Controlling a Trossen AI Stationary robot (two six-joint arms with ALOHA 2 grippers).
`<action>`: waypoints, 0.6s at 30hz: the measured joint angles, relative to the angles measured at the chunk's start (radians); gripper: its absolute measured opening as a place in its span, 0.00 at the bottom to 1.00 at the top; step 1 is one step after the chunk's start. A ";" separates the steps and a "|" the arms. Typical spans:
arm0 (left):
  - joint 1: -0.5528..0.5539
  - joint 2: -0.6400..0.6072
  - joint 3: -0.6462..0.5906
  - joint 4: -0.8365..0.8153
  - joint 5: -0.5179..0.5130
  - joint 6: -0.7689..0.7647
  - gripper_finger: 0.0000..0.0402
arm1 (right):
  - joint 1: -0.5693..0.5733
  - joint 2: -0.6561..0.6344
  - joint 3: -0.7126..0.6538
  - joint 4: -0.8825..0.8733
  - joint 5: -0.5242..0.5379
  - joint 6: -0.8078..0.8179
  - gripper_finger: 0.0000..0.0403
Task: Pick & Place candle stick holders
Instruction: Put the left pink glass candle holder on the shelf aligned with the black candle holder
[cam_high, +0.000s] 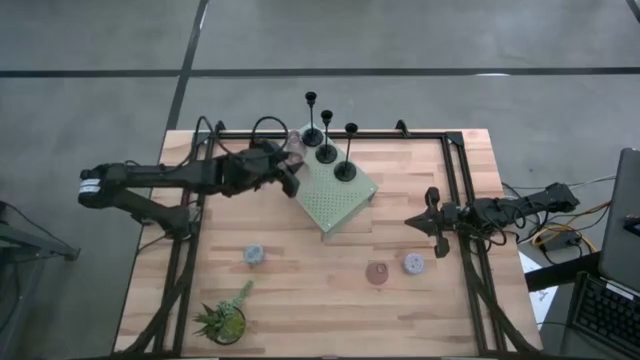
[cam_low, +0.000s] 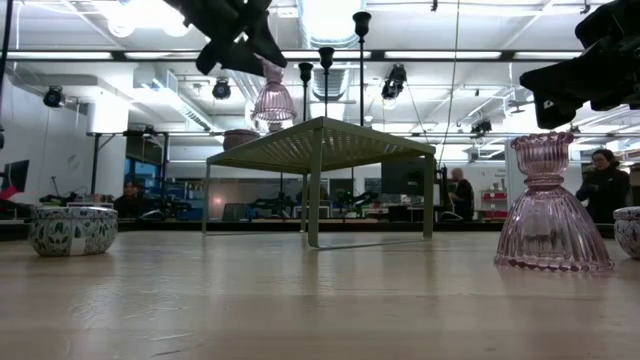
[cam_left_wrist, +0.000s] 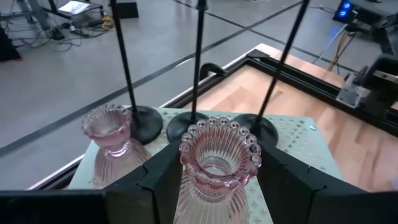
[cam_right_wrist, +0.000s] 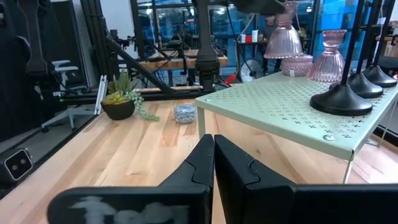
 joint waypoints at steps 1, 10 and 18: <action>0.006 0.000 -0.003 0.001 0.000 -0.004 0.48 | 0.000 0.000 0.000 0.000 0.000 0.001 0.02; 0.023 0.065 -0.010 0.074 0.041 0.000 0.48 | 0.000 0.000 0.000 0.000 0.000 0.004 0.02; 0.045 0.130 -0.010 0.108 0.047 0.024 0.48 | 0.000 0.000 0.000 0.000 0.000 0.004 0.02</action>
